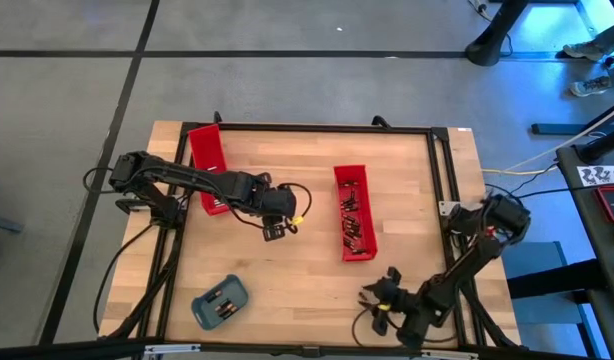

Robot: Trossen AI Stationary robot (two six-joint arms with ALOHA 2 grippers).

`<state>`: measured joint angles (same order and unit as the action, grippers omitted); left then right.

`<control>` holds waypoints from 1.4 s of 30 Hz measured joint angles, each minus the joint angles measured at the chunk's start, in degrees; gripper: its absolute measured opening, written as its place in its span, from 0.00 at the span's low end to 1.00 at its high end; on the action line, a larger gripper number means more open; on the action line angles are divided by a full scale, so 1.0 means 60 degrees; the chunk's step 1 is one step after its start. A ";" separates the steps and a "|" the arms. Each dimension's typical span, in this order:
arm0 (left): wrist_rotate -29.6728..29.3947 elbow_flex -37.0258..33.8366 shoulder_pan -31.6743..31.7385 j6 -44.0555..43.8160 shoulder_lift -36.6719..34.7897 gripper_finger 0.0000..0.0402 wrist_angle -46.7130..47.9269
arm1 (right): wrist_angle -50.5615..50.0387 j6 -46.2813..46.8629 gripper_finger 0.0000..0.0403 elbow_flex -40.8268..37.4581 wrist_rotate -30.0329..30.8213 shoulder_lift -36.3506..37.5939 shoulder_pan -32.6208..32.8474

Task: Sort batteries
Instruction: Put the small black battery into the right red bin

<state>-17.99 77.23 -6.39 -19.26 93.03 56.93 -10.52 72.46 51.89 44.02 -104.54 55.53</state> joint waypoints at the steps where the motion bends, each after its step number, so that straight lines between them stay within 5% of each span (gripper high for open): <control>1: 0.0000 0.0000 0.0000 -0.0002 0.0000 0.36 0.0071 | 0.0028 0.0095 0.54 -0.0007 0.0106 -0.0111 -0.0069; 8: 0.0280 0.0000 -0.0032 -0.0221 0.0000 0.36 0.0580 | 0.1775 -0.0255 0.54 0.0021 0.0097 -0.1446 -0.0426; 21: 0.0326 0.0000 -0.0796 -0.0600 0.0000 0.36 0.0668 | 0.1241 0.0311 0.54 0.0082 0.0975 -0.2348 0.0684; 42: 0.0322 0.0000 -0.0892 -0.0973 0.0000 0.36 0.0651 | 0.0817 -0.0646 0.53 -0.0028 0.1589 -0.0972 -0.0510</control>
<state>-16.05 77.23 -11.75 -25.09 93.03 60.84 -5.61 68.59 51.73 53.55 -110.37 52.47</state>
